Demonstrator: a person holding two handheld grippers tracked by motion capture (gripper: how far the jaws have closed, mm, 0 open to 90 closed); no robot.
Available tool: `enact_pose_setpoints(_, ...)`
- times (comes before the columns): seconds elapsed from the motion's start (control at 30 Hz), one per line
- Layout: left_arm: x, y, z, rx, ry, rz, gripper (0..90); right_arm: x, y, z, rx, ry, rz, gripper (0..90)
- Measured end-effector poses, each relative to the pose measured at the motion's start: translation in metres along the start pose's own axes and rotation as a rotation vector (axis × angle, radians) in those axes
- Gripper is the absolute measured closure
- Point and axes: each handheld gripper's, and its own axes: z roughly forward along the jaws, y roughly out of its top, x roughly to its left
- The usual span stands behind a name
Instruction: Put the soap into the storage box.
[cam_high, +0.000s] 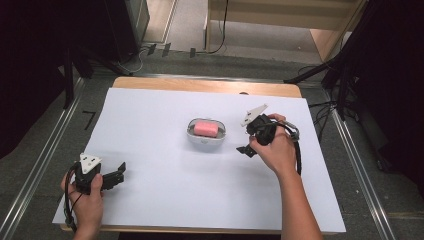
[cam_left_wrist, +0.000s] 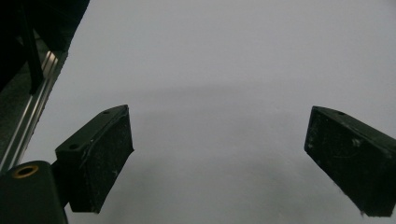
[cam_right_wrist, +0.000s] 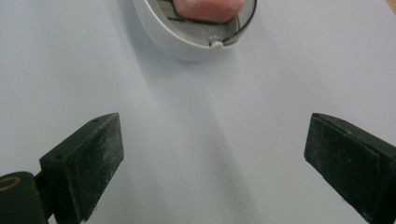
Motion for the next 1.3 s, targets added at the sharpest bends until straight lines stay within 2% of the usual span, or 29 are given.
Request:
enact_pose_setpoints(0.13, 0.000, 0.000, 0.000, -0.006, -0.002, -0.001, 8.5, 0.000, -0.015, -0.003, -0.003, -0.013, 0.020, 0.0)
enact_pose_setpoints(0.2, 0.000, 0.000, 0.000, -0.005, -0.003, 0.000, 8.5, 0.001, -0.019, -0.004, -0.006, -0.014, 0.031, 0.0)
enact_pose_setpoints(0.47, 0.000, 0.000, 0.000, -0.008, -0.003, 0.001, 8.5, 0.004, -0.054, -0.005, -0.002, -0.022, 0.090, 0.0)
enact_pose_setpoints(0.57, 0.000, 0.000, 0.000, -0.008, -0.003, 0.001, 8.5, 0.005, -0.060, -0.006, -0.003, -0.030, 0.102, 0.0)
enact_pose_setpoints(0.73, 0.000, 0.000, 0.000, -0.007, -0.003, 0.000, 8.5, 0.008, -0.077, -0.010, -0.018, -0.035, 0.135, 0.0)
enact_pose_setpoints(0.83, 0.000, 0.000, -0.001, -0.007, -0.003, 0.000, 8.5, 0.011, -0.095, -0.013, -0.034, -0.057, 0.161, 0.0)
enact_pose_setpoints(0.87, 0.000, 0.000, 0.000, -0.008, -0.002, 0.000, 8.5, 0.011, -0.095, -0.013, -0.034, -0.057, 0.161, 0.0)
enact_pose_setpoints(1.1, -0.001, 0.000, -0.001, -0.005, -0.001, 0.003, 8.5, 0.016, -0.136, -0.021, -0.077, -0.071, 0.241, 0.0)
enact_pose_setpoints(1.17, -0.001, 0.000, -0.001, -0.003, 0.001, 0.006, 8.5, 0.017, -0.141, -0.022, -0.082, -0.072, 0.242, 0.0)
enact_pose_setpoints(1.3, -0.002, 0.000, -0.001, -0.006, 0.004, 0.010, 8.5, 0.022, -0.162, -0.027, -0.112, -0.081, 0.279, 0.0)
